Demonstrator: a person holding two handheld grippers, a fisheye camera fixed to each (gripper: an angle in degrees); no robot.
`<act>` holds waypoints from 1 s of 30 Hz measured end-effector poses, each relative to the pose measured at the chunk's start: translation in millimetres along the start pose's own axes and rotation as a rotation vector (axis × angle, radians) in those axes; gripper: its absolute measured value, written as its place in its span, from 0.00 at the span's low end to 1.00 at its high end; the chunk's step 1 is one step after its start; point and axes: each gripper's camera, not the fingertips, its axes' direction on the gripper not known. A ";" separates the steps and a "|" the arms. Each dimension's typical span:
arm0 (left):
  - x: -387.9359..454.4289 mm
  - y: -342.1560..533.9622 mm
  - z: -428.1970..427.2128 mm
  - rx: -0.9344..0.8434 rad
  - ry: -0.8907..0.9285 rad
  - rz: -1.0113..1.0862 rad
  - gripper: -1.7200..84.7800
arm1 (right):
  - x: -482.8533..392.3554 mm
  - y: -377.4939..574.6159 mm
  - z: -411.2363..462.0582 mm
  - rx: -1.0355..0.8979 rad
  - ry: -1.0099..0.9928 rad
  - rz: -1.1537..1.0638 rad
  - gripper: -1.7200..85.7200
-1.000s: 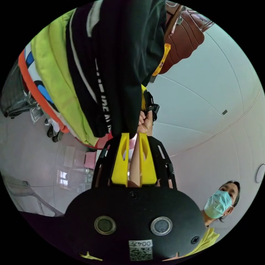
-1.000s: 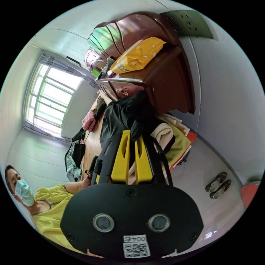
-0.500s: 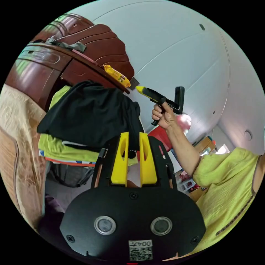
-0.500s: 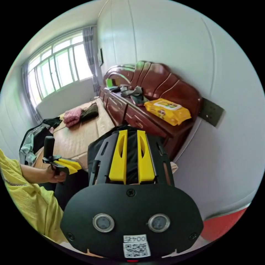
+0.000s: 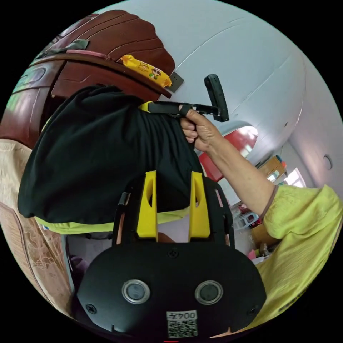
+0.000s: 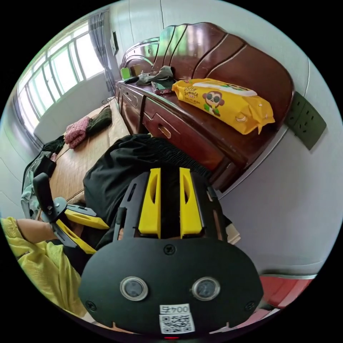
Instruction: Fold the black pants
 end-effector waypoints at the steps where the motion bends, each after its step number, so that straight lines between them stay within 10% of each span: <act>1: 2.7 -3.4 -10.7 -0.001 0.031 -0.012 0.18 | 1.8 4.0 -6.3 0.008 -0.027 0.022 0.13; 9: -7.0 -73.3 -87.3 0.209 -0.098 0.052 0.14 | -0.1 46.3 -35.6 0.188 -0.135 0.099 0.11; 15: -78.5 -126.1 -56.9 -0.026 -0.328 -0.118 0.13 | 13.1 79.9 1.7 0.124 -0.067 0.147 0.08; 30: -107.6 -2.8 -256.0 0.298 -0.157 -0.217 0.14 | -104.3 224.8 -34.3 0.172 -0.160 -0.105 0.15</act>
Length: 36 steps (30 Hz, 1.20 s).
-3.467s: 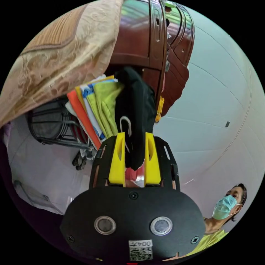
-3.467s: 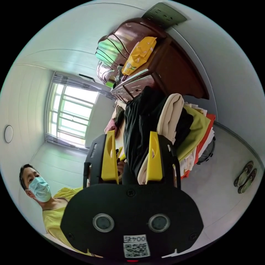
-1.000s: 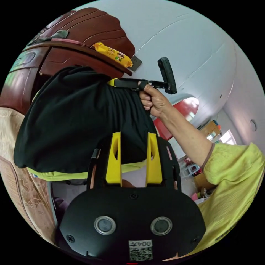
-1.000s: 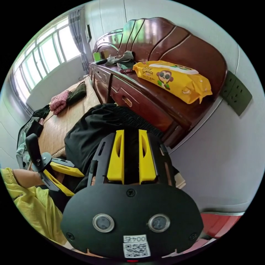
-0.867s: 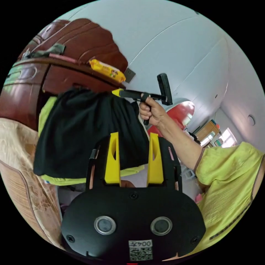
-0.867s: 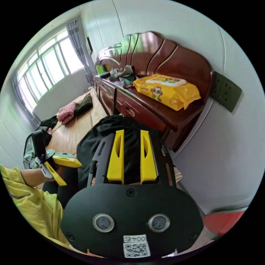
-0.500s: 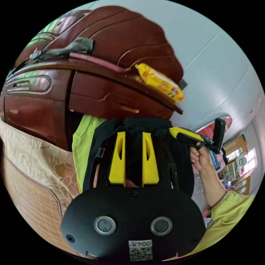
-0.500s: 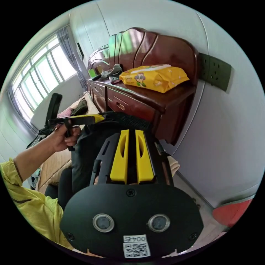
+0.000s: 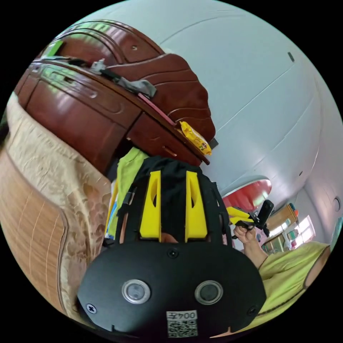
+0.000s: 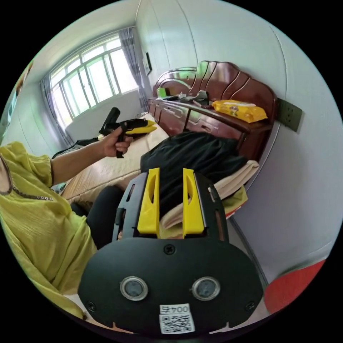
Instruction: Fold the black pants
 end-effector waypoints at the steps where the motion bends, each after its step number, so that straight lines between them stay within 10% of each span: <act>1: -17.3 21.5 -24.3 0.041 -0.019 -0.045 0.14 | -12.9 15.6 2.7 -0.020 0.017 0.005 0.15; 8: -131.9 113.8 -86.2 0.143 0.166 -0.483 0.15 | -78.3 86.7 23.4 0.064 0.137 0.017 0.15; 36: -175.9 157.2 -196.3 0.136 0.311 -0.664 0.07 | -120.9 124.3 185.6 0.045 0.270 0.037 0.02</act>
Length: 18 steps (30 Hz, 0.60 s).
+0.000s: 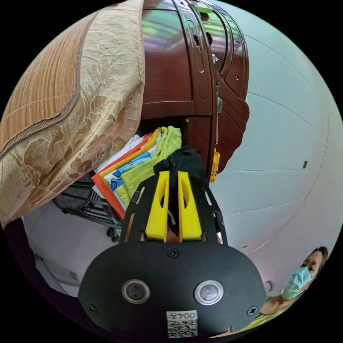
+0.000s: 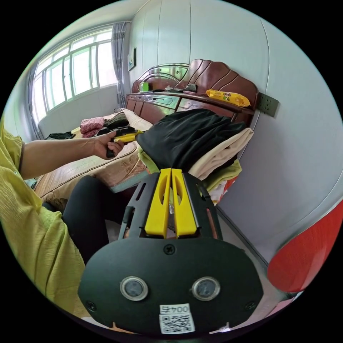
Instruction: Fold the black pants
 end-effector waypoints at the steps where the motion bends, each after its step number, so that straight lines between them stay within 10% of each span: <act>1: -3.7 4.5 -8.9 0.013 0.032 -0.020 0.08 | -0.5 -0.2 4.9 0.001 -0.012 0.013 0.02; 9: 9.3 54.4 -103.2 0.109 -0.006 0.060 0.05 | -7.2 15.1 4.4 0.064 -0.088 0.125 0.08; 18: 64.4 185.5 -281.1 0.240 -0.672 0.372 0.03 | -153.3 -36.4 150.6 -0.118 -0.558 -0.088 0.02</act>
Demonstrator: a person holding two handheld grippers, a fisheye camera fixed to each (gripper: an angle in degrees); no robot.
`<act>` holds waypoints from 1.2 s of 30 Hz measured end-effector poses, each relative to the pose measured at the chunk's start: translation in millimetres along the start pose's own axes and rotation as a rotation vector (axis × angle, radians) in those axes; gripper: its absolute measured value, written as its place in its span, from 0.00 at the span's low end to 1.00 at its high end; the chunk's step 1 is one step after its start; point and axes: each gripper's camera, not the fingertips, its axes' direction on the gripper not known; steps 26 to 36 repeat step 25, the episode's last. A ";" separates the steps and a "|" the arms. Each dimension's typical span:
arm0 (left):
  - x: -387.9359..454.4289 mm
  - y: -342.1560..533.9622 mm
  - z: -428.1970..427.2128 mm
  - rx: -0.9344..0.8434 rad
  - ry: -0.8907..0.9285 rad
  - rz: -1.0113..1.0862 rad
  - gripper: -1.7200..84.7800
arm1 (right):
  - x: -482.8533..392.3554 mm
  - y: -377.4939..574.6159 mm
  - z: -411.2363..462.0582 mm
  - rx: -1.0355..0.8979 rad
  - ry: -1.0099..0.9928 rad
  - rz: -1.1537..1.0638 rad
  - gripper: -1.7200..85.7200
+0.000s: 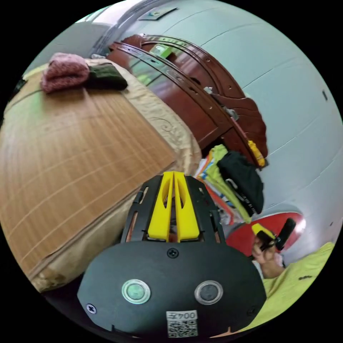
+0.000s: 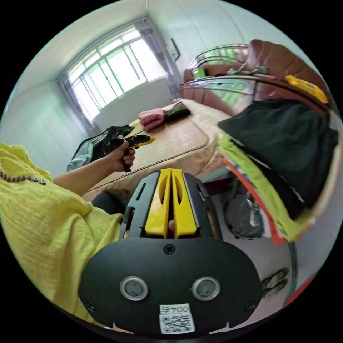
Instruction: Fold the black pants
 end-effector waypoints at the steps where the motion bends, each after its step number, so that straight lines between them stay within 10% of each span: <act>1: -10.4 17.0 -28.7 0.008 -0.120 0.017 0.02 | -4.6 -15.2 33.7 -0.024 -0.082 -0.020 0.02; 11: -115.1 182.0 -253.1 0.153 -0.732 -0.201 0.02 | -58.5 -121.8 293.3 -0.218 -0.211 -0.095 0.01; 25: -167.5 269.8 -317.4 0.046 -0.810 -0.307 0.02 | -130.5 -174.1 498.4 -0.455 0.042 -0.271 0.01; 36: -167.5 269.8 -317.4 0.046 -0.810 -0.307 0.02 | -130.5 -174.1 498.4 -0.455 0.042 -0.271 0.01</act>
